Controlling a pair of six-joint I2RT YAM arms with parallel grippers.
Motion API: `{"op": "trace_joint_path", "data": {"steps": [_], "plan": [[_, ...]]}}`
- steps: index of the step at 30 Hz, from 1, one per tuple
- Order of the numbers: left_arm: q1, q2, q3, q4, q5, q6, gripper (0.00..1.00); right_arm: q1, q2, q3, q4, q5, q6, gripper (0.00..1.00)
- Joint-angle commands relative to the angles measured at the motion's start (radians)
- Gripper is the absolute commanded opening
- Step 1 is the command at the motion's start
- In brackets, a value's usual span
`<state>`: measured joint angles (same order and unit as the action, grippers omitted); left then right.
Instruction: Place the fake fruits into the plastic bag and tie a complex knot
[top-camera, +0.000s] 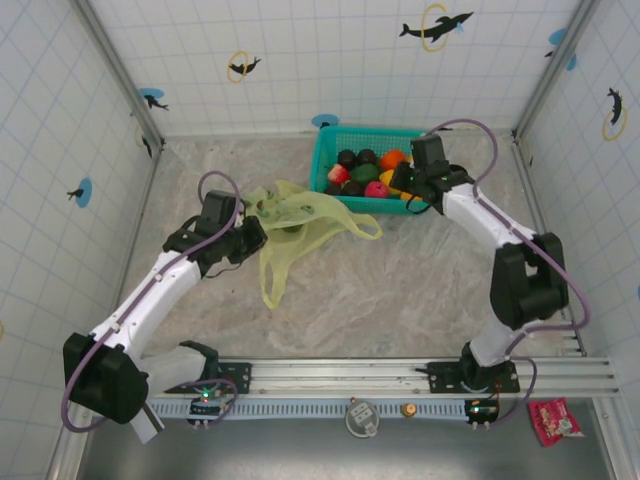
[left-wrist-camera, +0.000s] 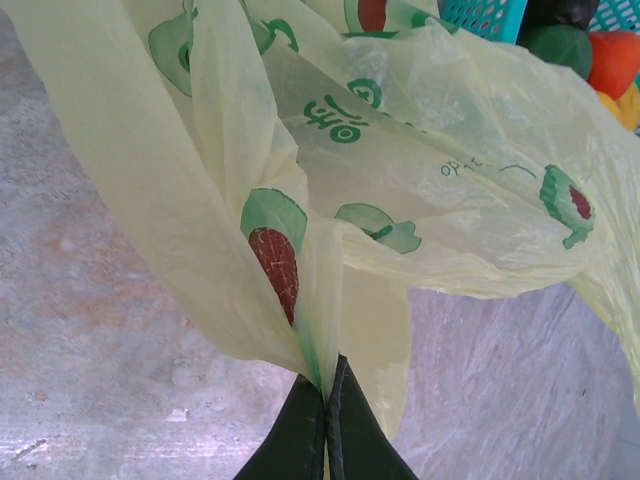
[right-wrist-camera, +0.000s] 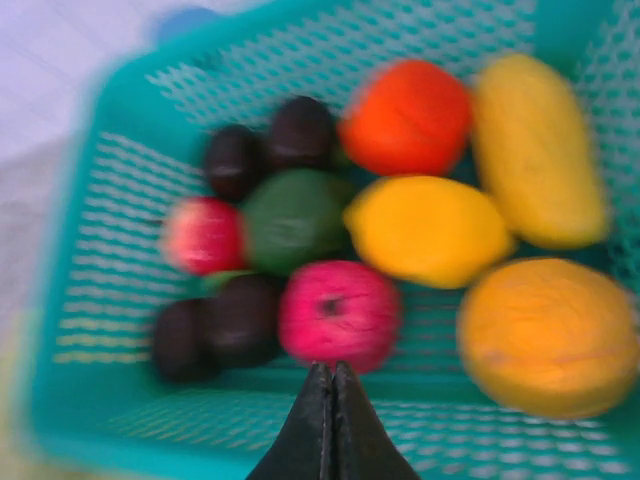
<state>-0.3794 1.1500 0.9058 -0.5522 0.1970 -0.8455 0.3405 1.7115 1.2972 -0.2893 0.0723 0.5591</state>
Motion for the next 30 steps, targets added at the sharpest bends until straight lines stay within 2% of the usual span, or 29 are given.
{"op": "trace_joint_path", "data": {"steps": [1,5,11,20,30], "plan": [[0.018,-0.012,0.032,-0.017,-0.005,-0.020,0.00,-0.005,0.098,0.104,-0.214,0.203,0.058,0.00],[0.032,-0.017,0.034,-0.012,-0.003,-0.024,0.00,-0.009,0.164,0.147,-0.267,0.264,0.072,0.00],[0.065,-0.035,0.037,-0.008,-0.002,-0.030,0.00,-0.027,0.140,0.058,-0.272,0.286,0.112,0.00],[0.095,-0.039,0.063,-0.009,-0.027,-0.024,0.00,-0.037,-0.087,-0.197,-0.268,0.312,0.130,0.00],[0.102,-0.030,0.120,-0.018,-0.037,-0.021,0.00,-0.080,-0.379,-0.466,-0.352,0.321,0.141,0.00]]}}
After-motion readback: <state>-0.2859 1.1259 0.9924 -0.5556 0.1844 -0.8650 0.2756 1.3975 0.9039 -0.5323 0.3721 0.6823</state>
